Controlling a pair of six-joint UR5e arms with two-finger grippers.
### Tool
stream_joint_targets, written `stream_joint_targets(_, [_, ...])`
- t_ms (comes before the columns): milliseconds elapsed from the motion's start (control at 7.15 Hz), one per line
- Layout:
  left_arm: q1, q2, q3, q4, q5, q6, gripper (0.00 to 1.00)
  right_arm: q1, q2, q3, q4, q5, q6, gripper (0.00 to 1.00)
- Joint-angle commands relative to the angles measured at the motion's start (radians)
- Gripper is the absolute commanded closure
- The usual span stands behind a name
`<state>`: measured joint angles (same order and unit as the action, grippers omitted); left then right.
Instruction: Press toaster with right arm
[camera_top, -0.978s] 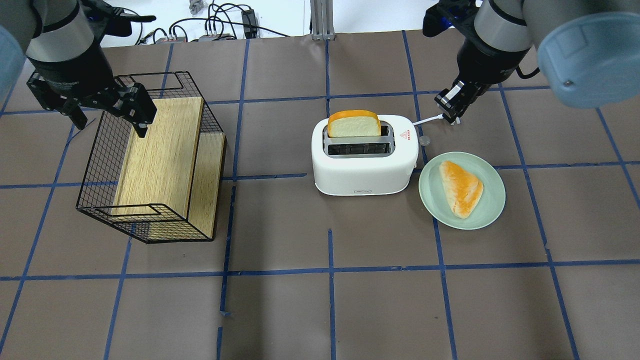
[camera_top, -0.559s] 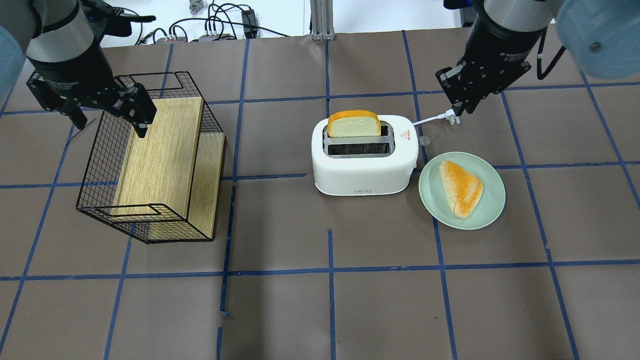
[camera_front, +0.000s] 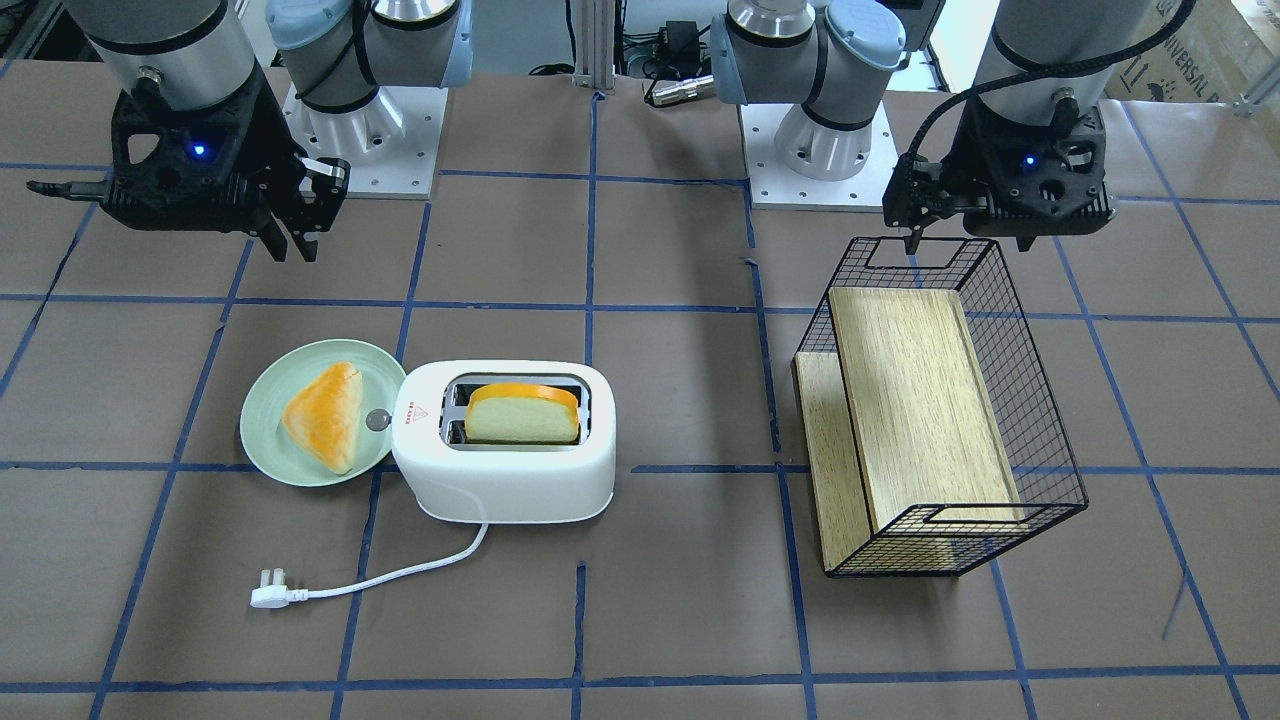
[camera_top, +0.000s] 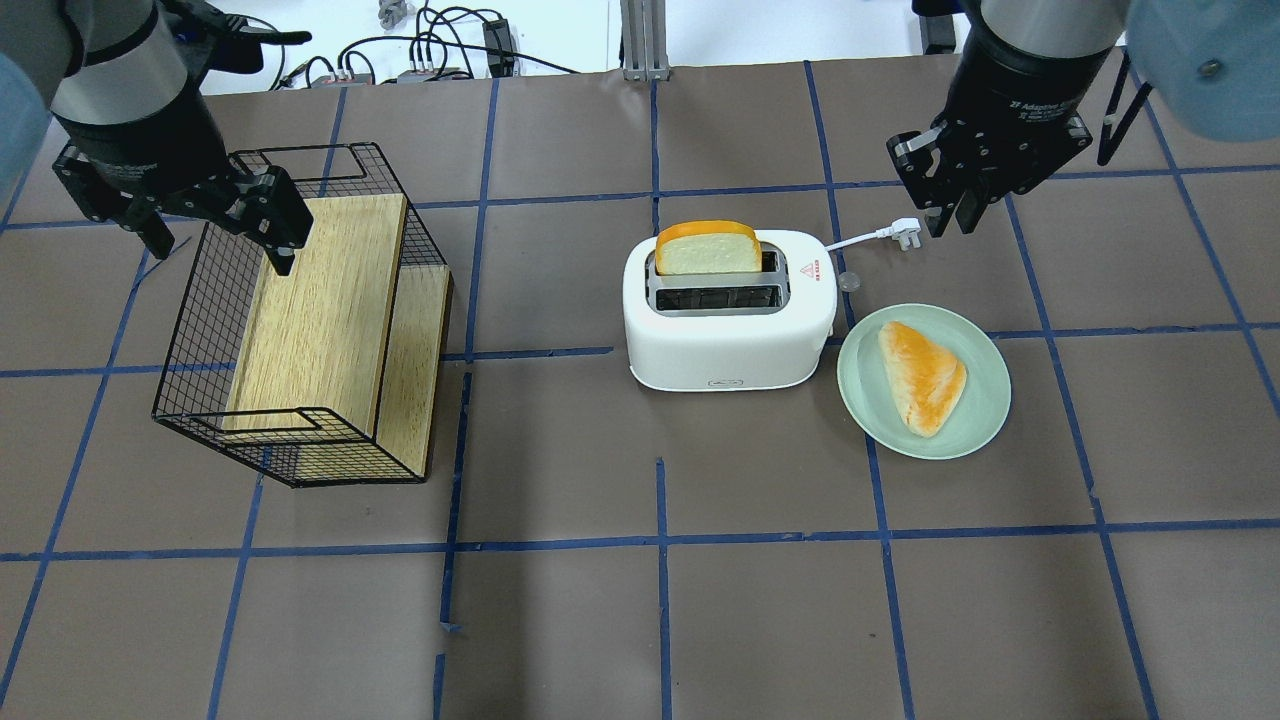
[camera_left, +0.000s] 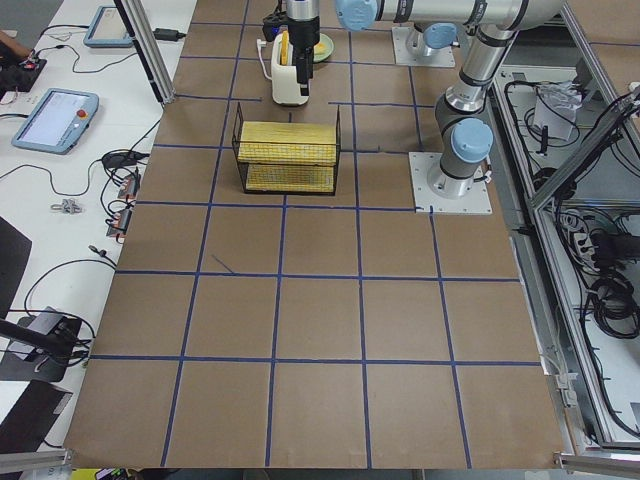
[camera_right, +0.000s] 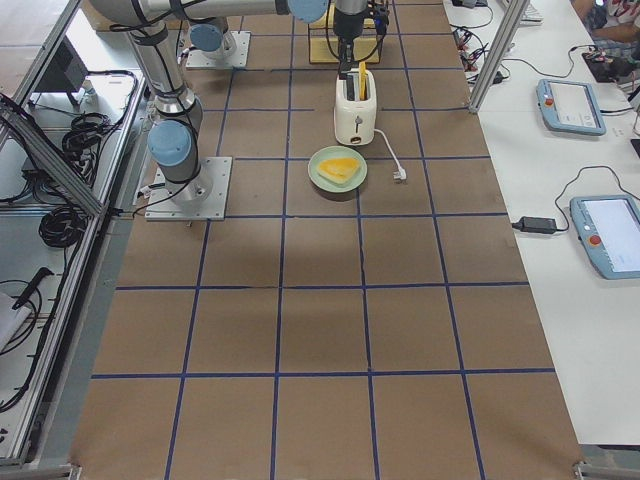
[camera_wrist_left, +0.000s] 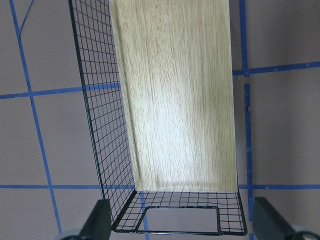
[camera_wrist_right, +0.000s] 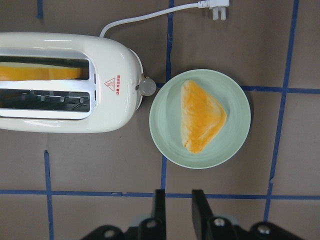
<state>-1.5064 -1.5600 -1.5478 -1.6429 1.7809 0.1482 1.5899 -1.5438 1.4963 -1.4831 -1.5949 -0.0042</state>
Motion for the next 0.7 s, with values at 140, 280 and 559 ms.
stream_joint_targets(140, [0.0,0.0,0.0,0.0,0.0,0.001,0.0,-0.001,0.01,0.004,-0.008,0.019,0.073,0.33])
stream_joint_targets(280, [0.0,-0.002,0.0,0.0,0.0,0.001,0.0,0.001,0.001,0.004,-0.008,0.02,0.072,0.22])
stream_joint_targets(559, [0.0,0.0,0.0,0.0,0.0,0.001,0.0,-0.007,0.01,0.009,-0.022,0.055,-0.044,0.0])
